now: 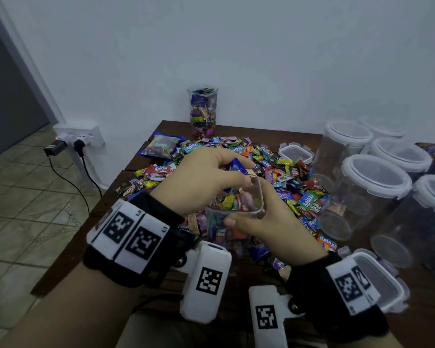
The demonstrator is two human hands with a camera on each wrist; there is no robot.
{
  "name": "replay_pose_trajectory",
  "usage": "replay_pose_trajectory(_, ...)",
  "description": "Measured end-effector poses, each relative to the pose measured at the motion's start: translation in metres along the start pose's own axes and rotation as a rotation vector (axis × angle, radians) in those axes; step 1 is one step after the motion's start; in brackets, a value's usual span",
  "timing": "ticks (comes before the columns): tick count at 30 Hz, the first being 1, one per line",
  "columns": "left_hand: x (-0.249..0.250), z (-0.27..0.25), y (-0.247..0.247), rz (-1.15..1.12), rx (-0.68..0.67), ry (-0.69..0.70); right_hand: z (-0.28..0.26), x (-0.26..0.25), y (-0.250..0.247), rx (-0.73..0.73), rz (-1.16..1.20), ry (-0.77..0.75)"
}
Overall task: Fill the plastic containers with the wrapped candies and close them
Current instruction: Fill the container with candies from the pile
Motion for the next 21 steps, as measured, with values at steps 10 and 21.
replay_pose_trajectory(10,0.000,-0.002,-0.011,0.115,0.011,0.051,0.000,-0.009,-0.015,-0.101,-0.341,0.086)
replay_pose_trajectory(21,-0.036,-0.011,-0.071,0.379,-0.007,-0.177,-0.014,-0.002,-0.055,-0.371,-0.965,0.265)
Point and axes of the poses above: each hand's wrist, its own z-axis towards the middle knuckle, its own y-axis out of the palm, x = y × z, the point moved 2 cm from there along z, towards the middle knuckle, and after that the axes turned 3 degrees about -z, right-handed, at the moved point
